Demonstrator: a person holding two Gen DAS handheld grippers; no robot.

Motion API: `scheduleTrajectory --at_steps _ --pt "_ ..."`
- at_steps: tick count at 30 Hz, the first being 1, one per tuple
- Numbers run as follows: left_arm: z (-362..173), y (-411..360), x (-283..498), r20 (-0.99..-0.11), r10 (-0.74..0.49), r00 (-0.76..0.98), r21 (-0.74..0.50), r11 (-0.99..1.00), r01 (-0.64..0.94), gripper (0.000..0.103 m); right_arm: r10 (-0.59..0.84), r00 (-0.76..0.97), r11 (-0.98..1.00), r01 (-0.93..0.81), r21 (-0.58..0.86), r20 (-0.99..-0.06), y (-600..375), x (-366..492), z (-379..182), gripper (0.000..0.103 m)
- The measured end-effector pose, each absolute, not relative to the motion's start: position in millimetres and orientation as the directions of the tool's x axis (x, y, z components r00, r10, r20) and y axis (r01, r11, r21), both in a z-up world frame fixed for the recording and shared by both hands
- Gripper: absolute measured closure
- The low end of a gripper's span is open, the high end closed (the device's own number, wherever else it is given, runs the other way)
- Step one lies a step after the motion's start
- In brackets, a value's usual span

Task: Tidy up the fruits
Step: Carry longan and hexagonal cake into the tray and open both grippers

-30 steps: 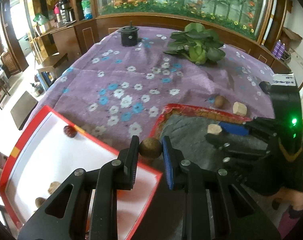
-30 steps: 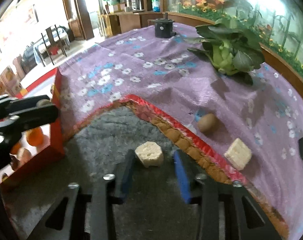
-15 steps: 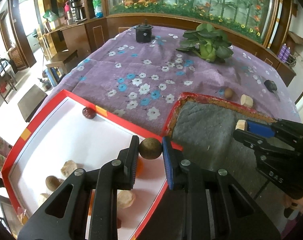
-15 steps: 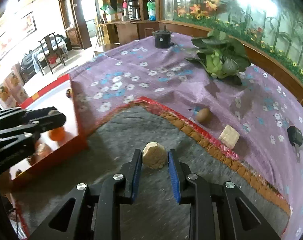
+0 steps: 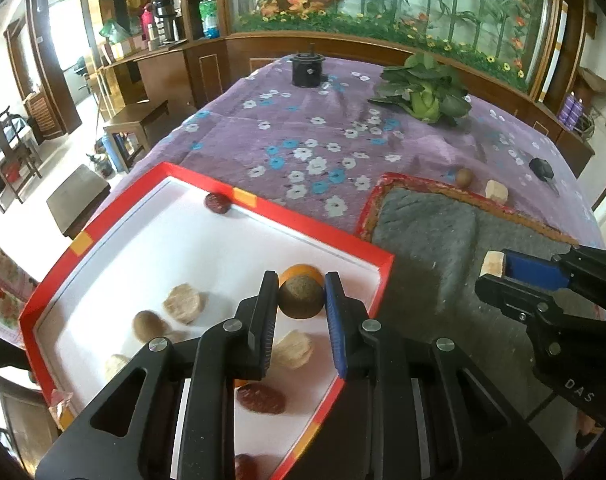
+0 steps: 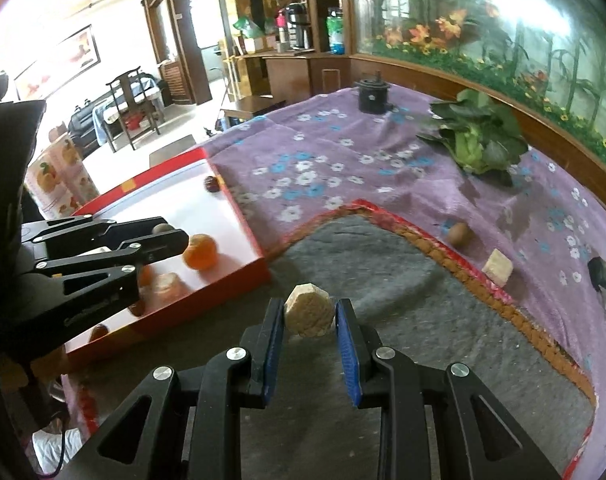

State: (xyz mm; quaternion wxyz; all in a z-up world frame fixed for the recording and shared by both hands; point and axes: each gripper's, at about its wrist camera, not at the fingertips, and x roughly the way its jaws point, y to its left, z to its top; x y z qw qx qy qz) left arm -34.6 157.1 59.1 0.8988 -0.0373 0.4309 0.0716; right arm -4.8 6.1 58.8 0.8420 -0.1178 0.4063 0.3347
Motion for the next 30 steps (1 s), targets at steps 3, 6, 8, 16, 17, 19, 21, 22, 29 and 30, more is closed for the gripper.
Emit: scheduleTrajectory --at_steps 3,6,8,16,17,19,21,22,29,30 --pt "60 165 -43 -0.777 0.105 0.621 -0.005 0.985 -0.173 0.08 0.469 0.44 0.737 -0.672 0.066 -0.766 16 -12 60 0.077" --pt "62 173 -51 -0.774 0.112 0.624 -0.007 0.983 -0.186 0.08 0.473 0.434 0.724 -0.687 0.058 -0.767 25 -18 61 0.077" --pt "64 178 -55 -0.77 0.117 0.627 -0.008 0.981 -0.194 0.08 0.473 0.432 0.716 -0.696 0.05 -0.768 31 -22 62 0.077" --pt "75 204 -73 -0.752 0.149 0.642 -0.014 0.97 -0.242 0.08 0.487 0.421 0.68 -0.732 0.03 -0.766 58 -34 68 0.077" --pt "76 209 -75 -0.75 0.154 0.643 -0.016 0.968 -0.251 0.08 0.487 0.419 0.677 -0.735 0.028 -0.767 60 -35 68 0.077" --pt "77 216 -79 -0.748 0.163 0.643 -0.018 0.964 -0.266 0.08 0.487 0.412 0.668 -0.744 0.025 -0.77 67 -37 67 0.077" --pt "77 223 -82 -0.748 0.173 0.641 -0.019 0.959 -0.282 0.08 0.49 0.405 0.66 -0.751 0.025 -0.772 73 -40 66 0.077" --pt "77 226 -84 -0.748 0.178 0.64 -0.02 0.957 -0.289 0.08 0.489 0.402 0.656 -0.754 0.023 -0.774 76 -41 66 0.077" --pt "76 252 -92 -0.746 0.209 0.633 -0.03 0.938 -0.345 0.08 0.483 0.379 0.63 -0.777 0.013 -0.789 100 -42 59 0.077" --pt "76 257 -92 -0.745 0.215 0.631 -0.033 0.934 -0.357 0.08 0.481 0.375 0.626 -0.779 0.011 -0.793 103 -41 57 0.077"
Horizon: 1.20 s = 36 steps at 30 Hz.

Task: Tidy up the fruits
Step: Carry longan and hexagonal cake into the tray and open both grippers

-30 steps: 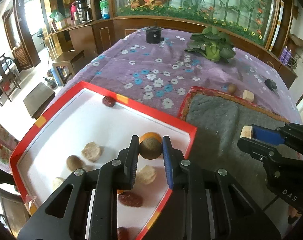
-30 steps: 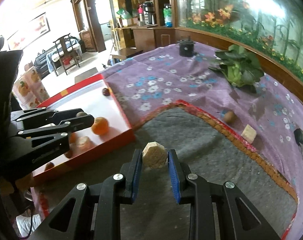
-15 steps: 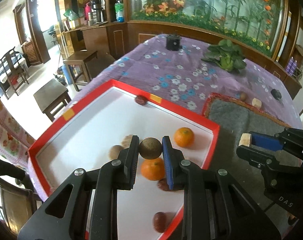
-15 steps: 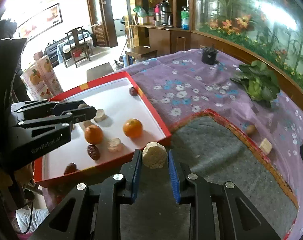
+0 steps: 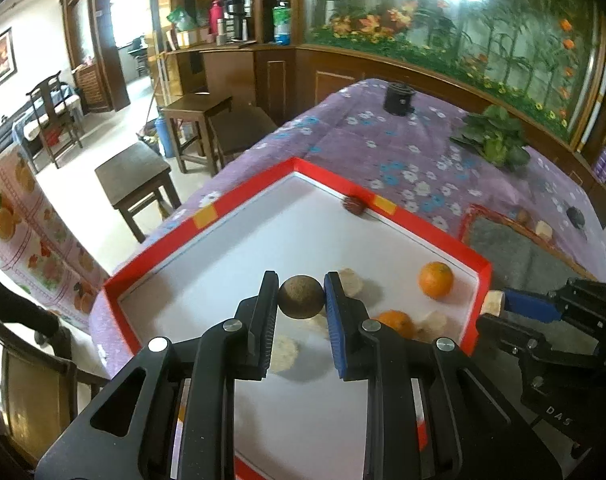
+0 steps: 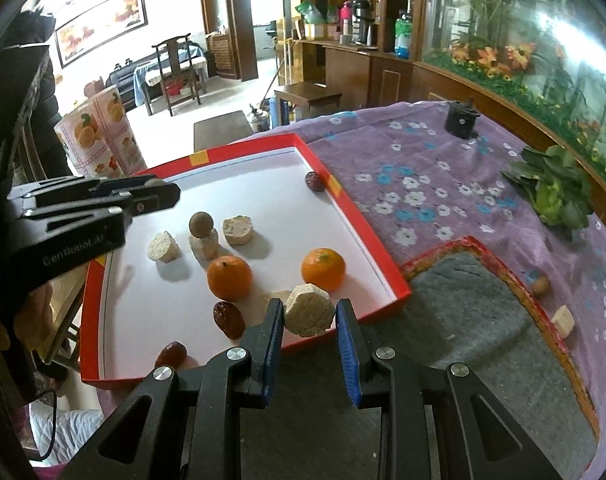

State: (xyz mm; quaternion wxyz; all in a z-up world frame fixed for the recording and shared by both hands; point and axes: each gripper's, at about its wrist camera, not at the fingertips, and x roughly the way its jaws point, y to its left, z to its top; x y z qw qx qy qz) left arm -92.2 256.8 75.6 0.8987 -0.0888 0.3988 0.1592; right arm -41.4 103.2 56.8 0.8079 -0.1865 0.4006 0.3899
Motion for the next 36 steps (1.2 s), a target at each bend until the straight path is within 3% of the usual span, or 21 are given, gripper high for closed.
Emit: scheduleTrajectory --at_steps 25,36 --pt "35 300 -66 -0.809 0.227 0.542 -0.038 0.9 -0.434 0.08 0.446 0.312 0.581 -0.814 0.006 -0.839 152 -23 29 0.077" --pt "33 295 -56 -0.816 0.257 0.518 0.016 0.905 -0.424 0.08 0.477 0.286 0.586 -0.808 0.058 -0.831 151 -18 30 0.077"
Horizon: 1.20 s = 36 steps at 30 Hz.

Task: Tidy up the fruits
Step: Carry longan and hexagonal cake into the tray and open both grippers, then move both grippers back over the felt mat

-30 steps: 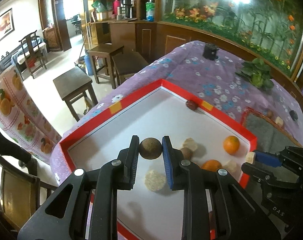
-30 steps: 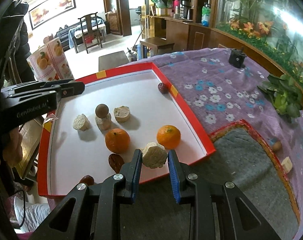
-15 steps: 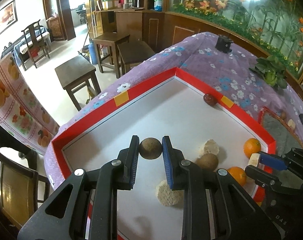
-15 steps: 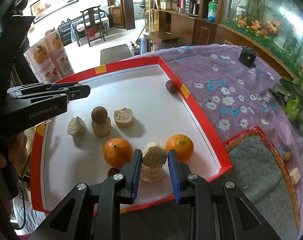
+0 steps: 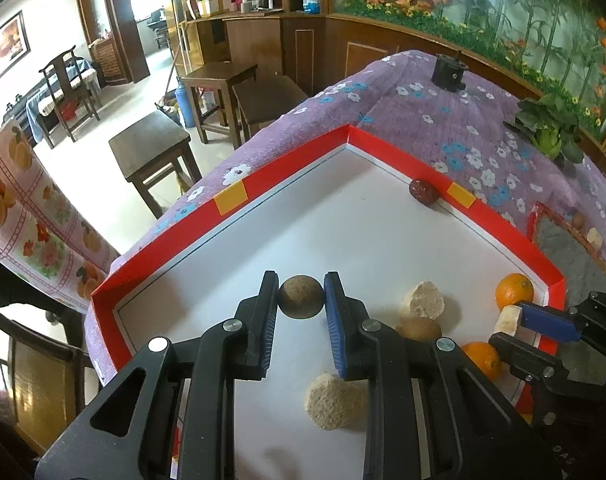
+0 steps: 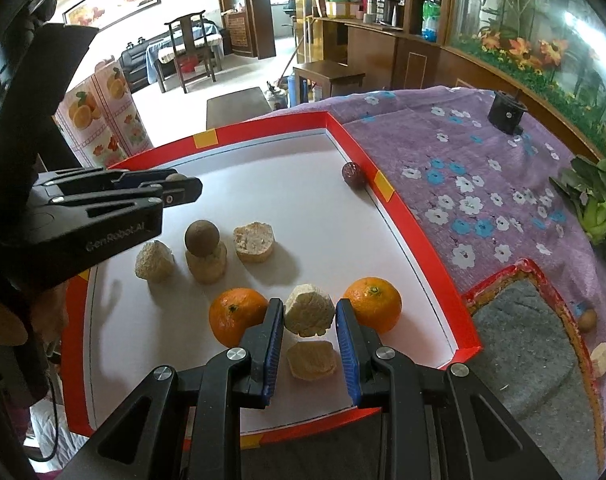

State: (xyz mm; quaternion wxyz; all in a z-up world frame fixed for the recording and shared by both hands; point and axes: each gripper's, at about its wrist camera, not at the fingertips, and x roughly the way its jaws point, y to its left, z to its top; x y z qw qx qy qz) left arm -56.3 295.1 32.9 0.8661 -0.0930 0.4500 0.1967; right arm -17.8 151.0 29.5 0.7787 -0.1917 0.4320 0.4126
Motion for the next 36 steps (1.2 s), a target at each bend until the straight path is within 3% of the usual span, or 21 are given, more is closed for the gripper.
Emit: scheduleTrajectory --at_steps 7,9,11,13,27,36 --pt "29 293 -52 -0.827 0.272 0.492 0.037 0.9 -0.434 0.08 0.512 0.253 0.593 -0.796 0.125 -0.821 146 -15 30 0.077" --pt "29 293 -51 -0.83 0.271 0.488 0.042 0.902 -0.43 0.072 0.523 0.248 0.592 -0.794 0.138 -0.815 144 -16 32 0.074" --pt "31 292 -52 -0.823 0.269 0.5 0.034 0.902 -0.43 0.048 0.531 0.245 0.597 -0.788 0.153 -0.811 141 -15 33 0.073" --pt "35 291 -53 -0.813 0.269 0.516 0.024 0.901 -0.432 0.042 0.538 0.248 0.601 -0.783 0.16 -0.806 137 -16 37 0.073" --pt "72 264 -62 -0.759 0.269 0.593 -0.007 0.907 -0.421 0.042 0.549 0.301 0.659 -0.73 0.183 -0.78 85 -11 47 0.068" --pt "79 201 -36 -0.771 0.146 0.62 -0.029 0.964 -0.263 0.042 0.443 0.413 0.801 -0.581 0.145 -0.796 4 36 41 0.066"
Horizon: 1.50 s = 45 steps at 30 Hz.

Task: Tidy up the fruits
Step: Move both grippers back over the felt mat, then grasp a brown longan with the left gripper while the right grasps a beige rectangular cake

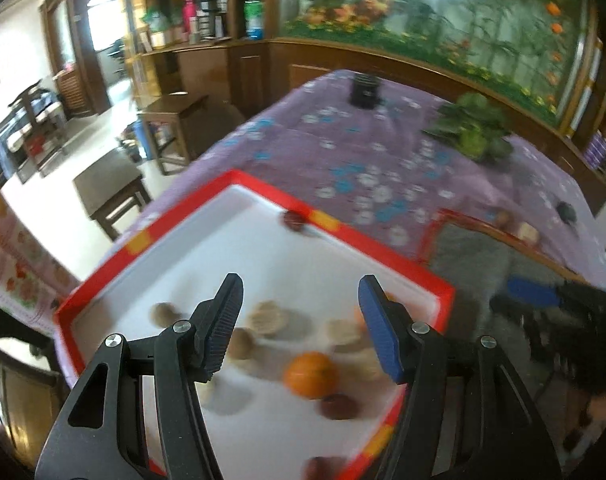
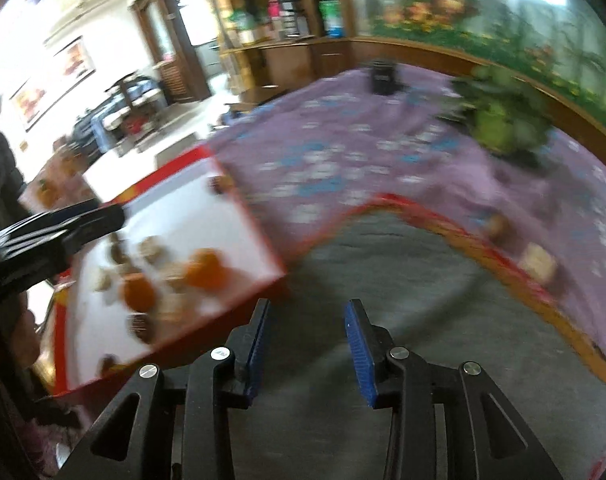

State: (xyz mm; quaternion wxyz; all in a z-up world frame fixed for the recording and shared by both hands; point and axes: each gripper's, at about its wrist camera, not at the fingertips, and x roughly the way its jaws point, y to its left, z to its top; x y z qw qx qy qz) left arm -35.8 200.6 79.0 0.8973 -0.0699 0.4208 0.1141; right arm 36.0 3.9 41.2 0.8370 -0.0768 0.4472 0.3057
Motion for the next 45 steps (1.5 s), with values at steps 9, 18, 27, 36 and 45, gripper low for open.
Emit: scheduleTrajectory --at_steps 9,18,27,36,45 --pt "79 141 2 -0.791 0.056 0.61 -0.032 0.991 -0.133 0.042 0.307 0.466 0.93 -0.332 0.158 -0.829 -76 118 24 0.062" --pt "75 109 33 -0.81 0.024 0.586 -0.016 0.998 -0.062 0.042 0.225 0.521 0.956 -0.28 0.084 -0.823 -78 155 30 0.057" --pt "68 96 49 -0.828 -0.018 0.56 -0.047 0.998 -0.038 0.043 0.263 0.498 0.954 -0.265 0.144 -0.826 -96 159 21 0.057" --pt "66 74 72 -0.841 -0.044 0.539 -0.062 0.998 -0.015 0.043 0.262 0.494 0.941 -0.323 0.105 -0.829 -92 166 14 0.075" --pt "49 25 131 -0.856 -0.098 0.508 -0.09 0.995 0.04 0.043 0.245 0.537 0.941 -0.331 0.065 -0.808 -136 144 34 0.075"
